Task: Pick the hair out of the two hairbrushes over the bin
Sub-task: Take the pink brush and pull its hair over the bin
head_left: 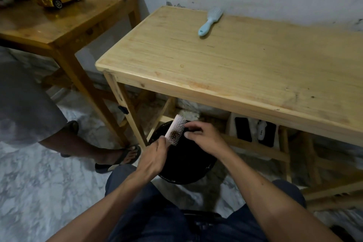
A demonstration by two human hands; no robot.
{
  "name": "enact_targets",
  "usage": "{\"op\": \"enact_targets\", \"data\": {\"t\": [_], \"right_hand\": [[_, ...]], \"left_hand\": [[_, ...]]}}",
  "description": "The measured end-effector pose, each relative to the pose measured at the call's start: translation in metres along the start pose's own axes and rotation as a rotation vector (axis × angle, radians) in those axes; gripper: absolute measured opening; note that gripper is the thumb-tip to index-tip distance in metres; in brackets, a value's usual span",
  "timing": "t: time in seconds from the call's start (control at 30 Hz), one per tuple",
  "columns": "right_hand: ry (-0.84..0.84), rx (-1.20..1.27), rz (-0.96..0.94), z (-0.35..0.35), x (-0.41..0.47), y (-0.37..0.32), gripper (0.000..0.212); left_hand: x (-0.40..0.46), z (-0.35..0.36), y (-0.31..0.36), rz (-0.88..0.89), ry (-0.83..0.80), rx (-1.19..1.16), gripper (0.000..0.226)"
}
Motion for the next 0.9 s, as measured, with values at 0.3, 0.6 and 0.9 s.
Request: {"op": "enact_targets", "data": {"t": [0.3,0.6,0.9], "right_hand": [[0.234,-0.477,-0.411,0.014,-0.009,-0.027,0.014],[0.239,-0.548,-0.323,0.01,-0.011,-0.019,0.016],[0.244,-0.42,-0.063,-0.021,-0.004,-0.004,0.021]], "left_hand": [[0.006,0.014,0.001,0.007,-0.032,0.174,0.033],[0.01,0.015,0.004,-0.054,-0.057,0.158,0.032],[0.014,0.004,-0.008,-0.07,-0.08,0.159,0.037]]}}
Point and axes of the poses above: each hand's wrist, its own x-axis towards the middle knuckle, its own z-axis out of the palm, y = z × x, the point moved 3 cm from there along x, towards the middle knuckle, and after that the axes turned 6 degrees about -z, right-handed, at the moved point
